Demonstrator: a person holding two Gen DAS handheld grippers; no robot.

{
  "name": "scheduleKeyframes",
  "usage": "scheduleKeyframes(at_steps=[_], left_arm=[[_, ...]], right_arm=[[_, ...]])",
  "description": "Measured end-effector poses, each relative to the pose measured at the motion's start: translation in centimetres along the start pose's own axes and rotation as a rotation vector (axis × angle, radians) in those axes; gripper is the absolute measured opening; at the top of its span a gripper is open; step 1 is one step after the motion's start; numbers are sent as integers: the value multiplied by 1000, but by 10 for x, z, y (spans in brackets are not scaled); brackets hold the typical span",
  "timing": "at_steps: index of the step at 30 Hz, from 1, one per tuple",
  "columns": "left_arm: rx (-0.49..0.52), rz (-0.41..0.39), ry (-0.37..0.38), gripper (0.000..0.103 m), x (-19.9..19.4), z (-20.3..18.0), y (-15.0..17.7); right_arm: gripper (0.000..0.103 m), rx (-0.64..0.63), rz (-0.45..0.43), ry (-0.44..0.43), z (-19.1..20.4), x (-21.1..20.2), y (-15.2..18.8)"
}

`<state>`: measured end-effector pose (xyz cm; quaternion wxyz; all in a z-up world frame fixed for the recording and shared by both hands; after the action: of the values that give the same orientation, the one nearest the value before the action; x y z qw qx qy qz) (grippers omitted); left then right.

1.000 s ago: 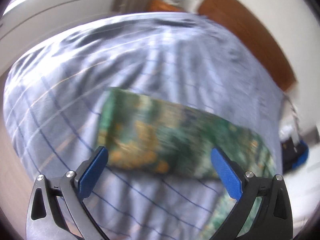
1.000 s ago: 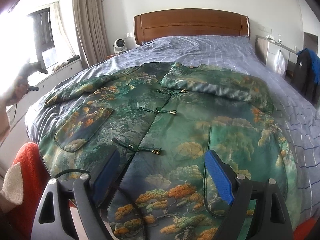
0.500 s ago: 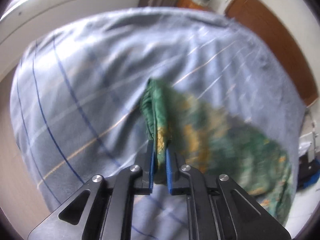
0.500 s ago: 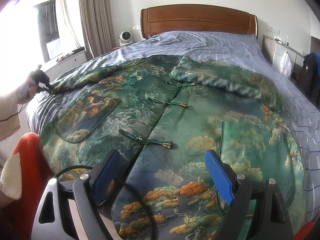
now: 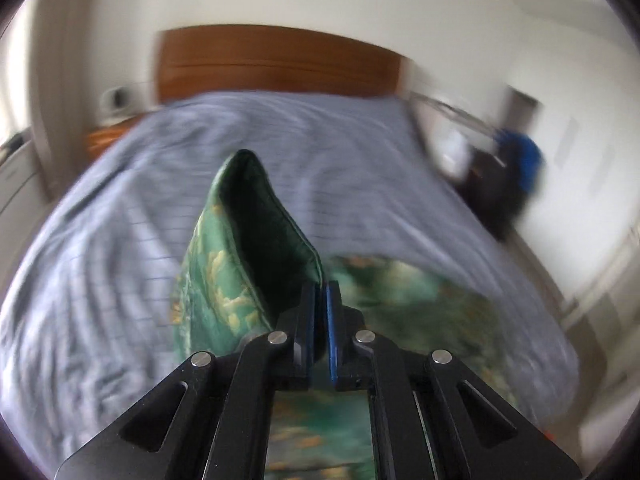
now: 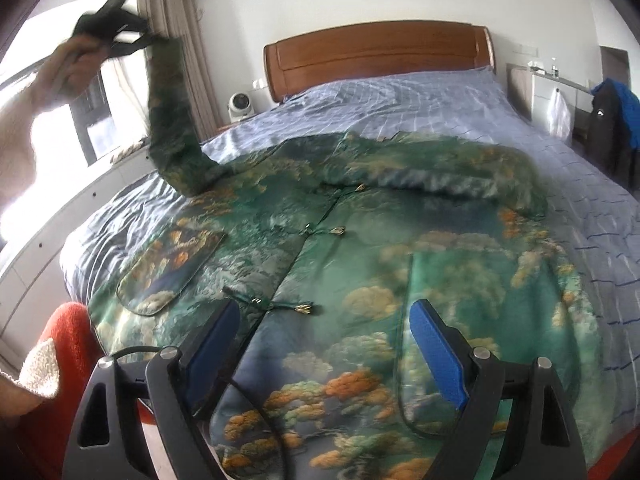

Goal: Fold large clothes

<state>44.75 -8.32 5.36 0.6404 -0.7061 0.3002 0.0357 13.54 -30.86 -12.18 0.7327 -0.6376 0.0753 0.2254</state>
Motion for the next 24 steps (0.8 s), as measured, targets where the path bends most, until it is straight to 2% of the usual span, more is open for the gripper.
scheduleKeyframes(at_steps=[2, 5, 9, 11, 12, 13, 14, 15, 16, 17, 18, 19, 20, 22, 24], left_arm=[[41, 49, 36, 4, 31, -37, 21], [59, 173, 65, 4, 84, -80, 86], [123, 329, 32, 7, 128, -99, 176], [129, 373, 26, 10, 130, -101, 202], [116, 383, 49, 11, 128, -102, 210], [96, 376, 84, 18, 119, -103, 213], [79, 360, 110, 35, 106, -103, 213], [61, 335, 134, 45, 93, -100, 211], [43, 298, 161, 62, 76, -93, 208], [36, 268, 168, 76, 62, -83, 208], [41, 237, 146, 83, 47, -75, 207], [52, 202, 103, 90, 29, -63, 210], [54, 178, 72, 90, 14, -45, 214], [44, 173, 26, 90, 3, -17, 225], [18, 183, -26, 90, 0, 14, 240]], right_arm=[[86, 4, -17, 13, -7, -5, -3], [86, 22, -30, 31, -18, -10, -5], [86, 65, -45, 63, -36, -16, -7], [86, 88, -42, 79, -44, -17, -6], [86, 98, -38, 83, -48, -16, -6], [86, 111, -31, 85, -51, -16, -5], [86, 130, -21, 89, -56, -15, -3], [86, 142, -16, 93, -60, -14, -2], [86, 154, -10, 97, -63, -13, -2], [86, 170, -1, 100, -66, -11, -2], [86, 198, 12, 99, -70, -9, -3], [86, 218, 20, 95, -71, -7, -4], [86, 259, 37, 76, -70, -3, -8], [86, 317, 57, 33, -66, 5, -18], [86, 380, 85, -47, -55, 20, -36]])
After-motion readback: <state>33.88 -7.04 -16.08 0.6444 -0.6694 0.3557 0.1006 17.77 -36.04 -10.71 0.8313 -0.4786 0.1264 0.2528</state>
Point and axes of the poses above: each gripper's, at about its wrist camera, not at the fingertips, and x roughly the way its jaws point, z to its left, y to its underside, the point moved 8 cm from there along x, roughly the way its jaws point, and after that the axes turned 14 degrees about -z, right-handed, at the moved point
